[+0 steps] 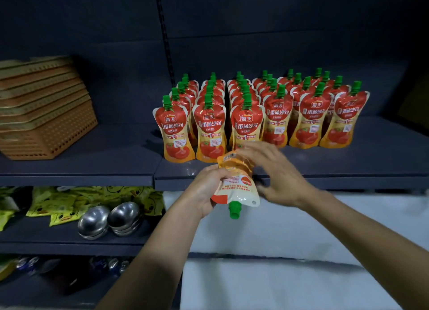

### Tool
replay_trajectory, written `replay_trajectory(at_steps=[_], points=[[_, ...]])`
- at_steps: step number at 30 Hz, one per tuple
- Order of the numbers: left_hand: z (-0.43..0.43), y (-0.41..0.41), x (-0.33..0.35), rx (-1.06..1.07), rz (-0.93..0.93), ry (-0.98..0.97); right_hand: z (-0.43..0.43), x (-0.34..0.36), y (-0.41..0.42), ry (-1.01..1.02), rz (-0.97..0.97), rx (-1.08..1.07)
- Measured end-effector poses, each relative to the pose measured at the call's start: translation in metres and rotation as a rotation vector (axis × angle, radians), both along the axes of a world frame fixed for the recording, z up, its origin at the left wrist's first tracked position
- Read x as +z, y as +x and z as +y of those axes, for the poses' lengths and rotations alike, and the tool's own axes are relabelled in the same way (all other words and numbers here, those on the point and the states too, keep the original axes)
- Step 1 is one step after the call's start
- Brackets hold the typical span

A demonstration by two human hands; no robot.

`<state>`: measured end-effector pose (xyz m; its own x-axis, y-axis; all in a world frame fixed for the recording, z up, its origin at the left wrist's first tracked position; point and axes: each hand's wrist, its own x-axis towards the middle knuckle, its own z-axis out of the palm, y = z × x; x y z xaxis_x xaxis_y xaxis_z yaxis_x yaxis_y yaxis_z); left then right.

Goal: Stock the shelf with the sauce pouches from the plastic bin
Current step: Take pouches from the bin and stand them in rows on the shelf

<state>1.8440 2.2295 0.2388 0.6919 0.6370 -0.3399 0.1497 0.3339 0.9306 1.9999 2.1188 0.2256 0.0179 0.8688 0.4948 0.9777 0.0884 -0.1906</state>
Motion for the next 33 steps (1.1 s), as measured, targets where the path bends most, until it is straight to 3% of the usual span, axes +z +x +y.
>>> replay_trajectory(at_steps=[2, 5, 7, 8, 10, 11, 15, 18, 21, 25, 33], points=[[-0.004, 0.006, 0.005, -0.023, -0.029, -0.001, -0.004, -0.004, -0.004, 0.009, -0.062, 0.073], [-0.013, 0.012, 0.014, -0.044, -0.096, -0.070, -0.011, -0.003, -0.003, 0.195, -0.012, 0.101], [-0.016, 0.017, 0.019, -0.105, -0.133, -0.095, -0.017, 0.003, -0.003, 0.332, 0.135, 0.070], [-0.017, 0.020, 0.022, -0.148, -0.115, -0.049, -0.019, 0.010, -0.003, 0.374, 0.317, 0.023], [-0.017, 0.027, 0.027, -0.160, -0.040, 0.152, -0.021, 0.023, 0.003, 0.408, 0.729, -0.067], [-0.014, 0.033, 0.029, -0.109, -0.013, 0.295, -0.021, 0.028, 0.012, 0.423, 0.842, -0.123], [0.008, 0.056, 0.047, 0.163, -0.004, 0.980, -0.021, 0.038, 0.061, 0.395, 1.027, -0.248], [0.024, 0.076, 0.069, 0.179, 0.041, 1.179, -0.017, 0.037, 0.084, 0.318, 1.067, -0.298], [0.039, 0.092, 0.085, 0.057, 0.201, 1.281, -0.015, 0.037, 0.098, 0.156, 1.076, -0.343], [0.049, 0.101, 0.098, -0.146, 0.388, 1.371, -0.023, 0.025, 0.100, -0.035, 0.919, -0.401], [0.058, 0.115, 0.105, -0.192, 0.353, 1.406, -0.009, 0.015, 0.110, -0.004, 0.952, -0.374]])
